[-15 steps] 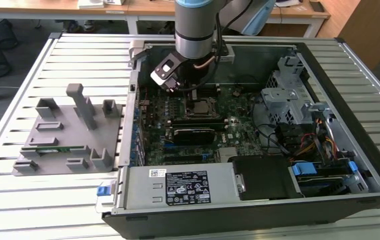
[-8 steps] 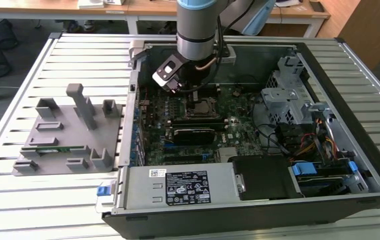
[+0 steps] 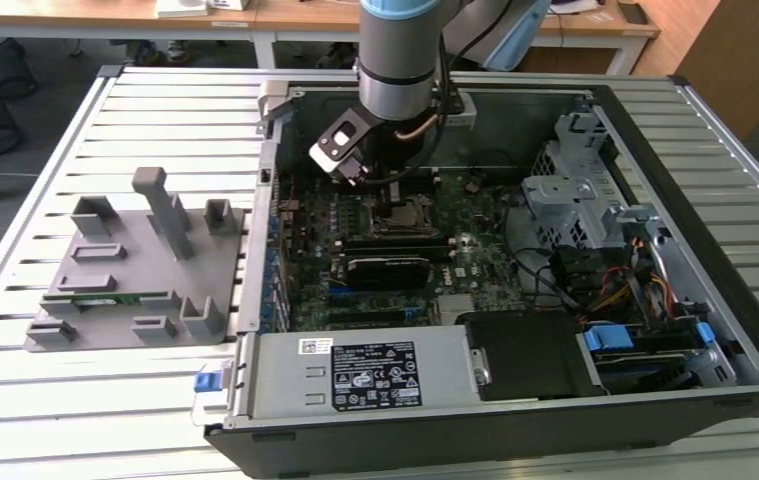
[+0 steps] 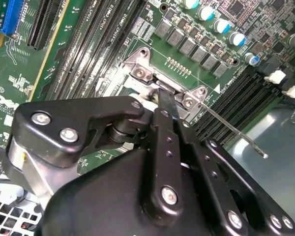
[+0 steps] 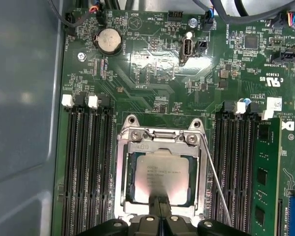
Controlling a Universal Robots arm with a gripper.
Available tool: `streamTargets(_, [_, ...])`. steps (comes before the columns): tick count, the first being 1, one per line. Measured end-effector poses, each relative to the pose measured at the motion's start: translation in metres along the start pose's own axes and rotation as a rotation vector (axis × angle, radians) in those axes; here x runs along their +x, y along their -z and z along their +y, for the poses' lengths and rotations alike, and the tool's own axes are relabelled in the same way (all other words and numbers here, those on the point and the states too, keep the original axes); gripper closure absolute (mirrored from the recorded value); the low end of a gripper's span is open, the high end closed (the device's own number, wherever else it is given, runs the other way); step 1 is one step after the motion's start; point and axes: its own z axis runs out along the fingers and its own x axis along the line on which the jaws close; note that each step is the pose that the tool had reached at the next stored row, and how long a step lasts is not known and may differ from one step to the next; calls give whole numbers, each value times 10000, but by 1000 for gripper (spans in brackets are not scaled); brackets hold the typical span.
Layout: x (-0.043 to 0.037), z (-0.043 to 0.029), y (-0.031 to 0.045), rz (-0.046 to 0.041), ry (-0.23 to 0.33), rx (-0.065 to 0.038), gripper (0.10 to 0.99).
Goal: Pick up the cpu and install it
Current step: 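Close the cpu cover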
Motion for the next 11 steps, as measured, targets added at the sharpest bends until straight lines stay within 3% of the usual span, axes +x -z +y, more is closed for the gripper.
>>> streamTargets(11, [1,2,149,14,0,3,980])
